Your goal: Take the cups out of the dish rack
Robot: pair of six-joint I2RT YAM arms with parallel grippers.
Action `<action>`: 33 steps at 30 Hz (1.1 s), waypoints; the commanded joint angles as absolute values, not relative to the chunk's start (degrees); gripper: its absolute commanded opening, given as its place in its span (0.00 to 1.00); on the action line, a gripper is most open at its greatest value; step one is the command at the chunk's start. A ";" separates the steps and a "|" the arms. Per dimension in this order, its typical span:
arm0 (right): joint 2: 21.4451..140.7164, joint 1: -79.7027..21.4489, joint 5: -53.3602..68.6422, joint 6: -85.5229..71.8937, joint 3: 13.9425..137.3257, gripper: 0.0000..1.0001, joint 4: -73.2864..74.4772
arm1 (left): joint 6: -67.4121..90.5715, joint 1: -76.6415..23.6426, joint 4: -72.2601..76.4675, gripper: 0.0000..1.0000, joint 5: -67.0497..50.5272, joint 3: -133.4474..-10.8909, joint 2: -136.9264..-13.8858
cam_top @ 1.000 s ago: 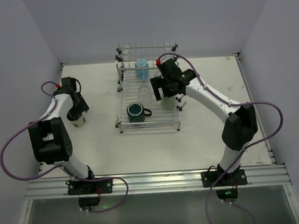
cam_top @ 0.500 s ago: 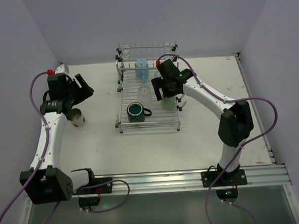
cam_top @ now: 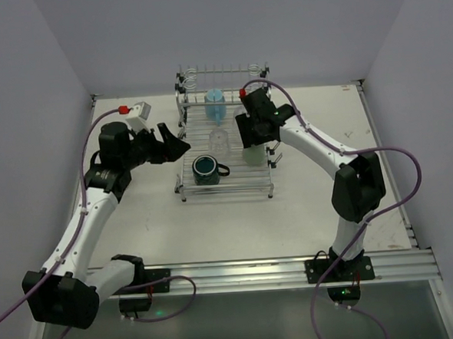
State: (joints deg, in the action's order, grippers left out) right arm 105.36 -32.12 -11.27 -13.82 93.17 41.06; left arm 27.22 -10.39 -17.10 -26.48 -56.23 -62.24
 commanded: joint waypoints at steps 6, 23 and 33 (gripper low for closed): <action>92.74 -31.82 -7.83 -13.53 90.18 0.00 39.64 | 28.12 -11.69 -7.66 0.84 -33.30 -52.65 -63.54; 62.15 -30.23 17.91 -15.03 72.17 0.00 24.27 | 65.33 -11.86 38.73 0.84 -61.16 -43.07 -69.96; 59.68 -29.88 30.14 -17.57 65.92 0.00 10.03 | 96.23 -12.74 74.70 0.84 -61.44 -36.30 -73.39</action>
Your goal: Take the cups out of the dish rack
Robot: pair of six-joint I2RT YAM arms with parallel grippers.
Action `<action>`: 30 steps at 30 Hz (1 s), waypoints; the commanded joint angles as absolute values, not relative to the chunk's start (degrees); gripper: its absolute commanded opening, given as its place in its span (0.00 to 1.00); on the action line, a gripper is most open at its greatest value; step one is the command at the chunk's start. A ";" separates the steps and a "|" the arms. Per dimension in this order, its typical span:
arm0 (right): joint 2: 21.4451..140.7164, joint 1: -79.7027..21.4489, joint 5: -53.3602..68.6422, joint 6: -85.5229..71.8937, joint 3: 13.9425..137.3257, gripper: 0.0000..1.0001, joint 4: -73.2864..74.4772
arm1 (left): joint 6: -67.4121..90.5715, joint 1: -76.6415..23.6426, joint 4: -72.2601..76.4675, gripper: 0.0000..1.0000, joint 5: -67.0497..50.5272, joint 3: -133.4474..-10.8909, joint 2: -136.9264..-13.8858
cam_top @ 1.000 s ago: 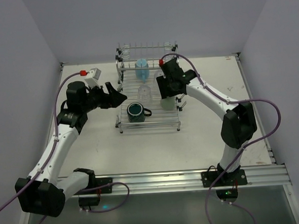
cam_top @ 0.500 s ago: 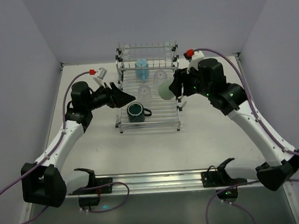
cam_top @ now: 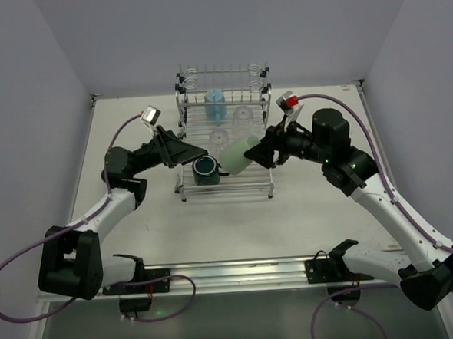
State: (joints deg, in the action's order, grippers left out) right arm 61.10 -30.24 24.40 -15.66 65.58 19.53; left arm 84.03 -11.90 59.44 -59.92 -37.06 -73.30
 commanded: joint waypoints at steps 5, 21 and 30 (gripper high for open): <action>60.21 -29.88 32.51 -18.54 66.71 0.00 8.44 | 97.65 -13.27 74.01 0.84 -60.65 -35.25 -73.65; 61.17 -29.53 39.98 -21.70 63.46 0.00 -3.49 | 104.76 -18.01 80.13 0.84 -56.52 -36.74 -76.46; 61.87 -28.65 46.40 -26.63 55.64 0.00 -19.40 | 112.76 -18.81 90.07 0.75 -53.27 -35.86 -76.73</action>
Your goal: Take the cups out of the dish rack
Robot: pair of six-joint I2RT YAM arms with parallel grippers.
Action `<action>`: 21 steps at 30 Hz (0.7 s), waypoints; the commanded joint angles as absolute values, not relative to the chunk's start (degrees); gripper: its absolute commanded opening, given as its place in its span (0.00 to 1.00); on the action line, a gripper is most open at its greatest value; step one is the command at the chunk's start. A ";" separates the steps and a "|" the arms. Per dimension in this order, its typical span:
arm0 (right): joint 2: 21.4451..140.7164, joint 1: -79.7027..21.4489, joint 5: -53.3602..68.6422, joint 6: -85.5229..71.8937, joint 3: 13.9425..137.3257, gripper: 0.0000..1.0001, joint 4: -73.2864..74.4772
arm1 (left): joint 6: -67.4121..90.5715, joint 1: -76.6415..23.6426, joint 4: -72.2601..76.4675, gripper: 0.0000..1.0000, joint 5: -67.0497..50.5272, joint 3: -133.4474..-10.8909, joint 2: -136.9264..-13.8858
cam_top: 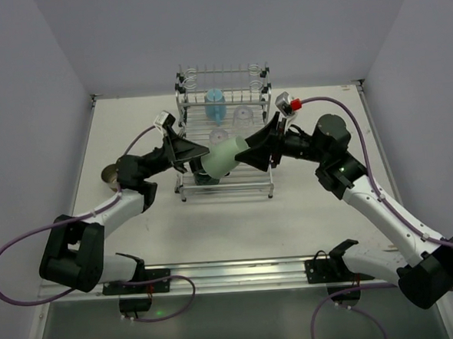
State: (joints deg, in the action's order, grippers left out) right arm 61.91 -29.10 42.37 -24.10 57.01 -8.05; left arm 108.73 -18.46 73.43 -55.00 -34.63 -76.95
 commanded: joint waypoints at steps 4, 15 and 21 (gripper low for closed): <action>62.05 -28.13 47.90 -28.30 51.60 0.00 -25.47 | 116.62 -18.90 94.47 0.58 -51.24 -35.42 -77.52; 67.32 -26.81 50.10 -31.91 56.76 0.44 -24.37 | 119.27 -18.90 96.86 0.00 -52.90 -34.98 -78.22; 66.98 -26.89 46.41 -26.63 61.61 0.99 -12.05 | 111.11 -13.02 86.41 0.00 -57.99 -32.26 -75.24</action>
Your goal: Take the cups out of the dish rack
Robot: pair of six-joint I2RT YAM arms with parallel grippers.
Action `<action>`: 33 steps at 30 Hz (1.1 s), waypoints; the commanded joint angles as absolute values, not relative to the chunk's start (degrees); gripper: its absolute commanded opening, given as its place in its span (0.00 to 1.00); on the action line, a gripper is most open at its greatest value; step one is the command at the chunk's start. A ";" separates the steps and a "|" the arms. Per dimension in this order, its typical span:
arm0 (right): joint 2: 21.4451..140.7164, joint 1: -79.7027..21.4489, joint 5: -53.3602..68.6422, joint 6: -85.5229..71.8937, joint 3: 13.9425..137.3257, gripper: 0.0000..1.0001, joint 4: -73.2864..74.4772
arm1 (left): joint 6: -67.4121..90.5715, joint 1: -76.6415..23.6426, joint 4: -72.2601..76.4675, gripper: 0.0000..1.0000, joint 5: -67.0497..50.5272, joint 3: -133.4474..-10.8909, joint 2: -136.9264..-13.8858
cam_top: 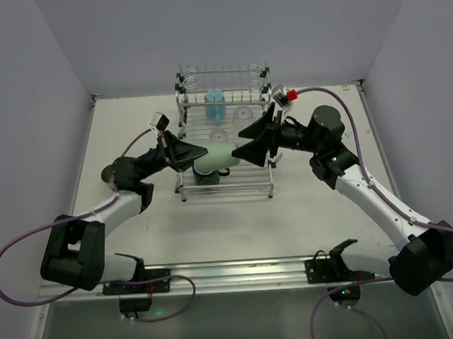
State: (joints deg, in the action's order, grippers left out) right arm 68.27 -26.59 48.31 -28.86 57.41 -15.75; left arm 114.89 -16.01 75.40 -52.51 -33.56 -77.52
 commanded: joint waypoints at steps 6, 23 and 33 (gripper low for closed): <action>66.71 -26.81 41.95 -24.70 64.33 0.99 -5.72 | 104.34 -0.28 77.70 0.00 -64.76 -31.03 -72.60; 73.65 -26.89 31.64 -19.34 69.26 0.99 10.54 | 28.04 11.43 -28.29 0.00 -21.19 -69.61 -68.29; 79.00 -27.94 26.65 -17.67 76.01 0.99 19.23 | 22.15 3.10 -33.22 0.00 -6.16 -72.59 -79.27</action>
State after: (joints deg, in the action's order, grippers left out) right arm 76.31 -27.05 30.85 -19.73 70.52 13.58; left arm 26.57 8.03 -29.43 -13.30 -69.17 -77.45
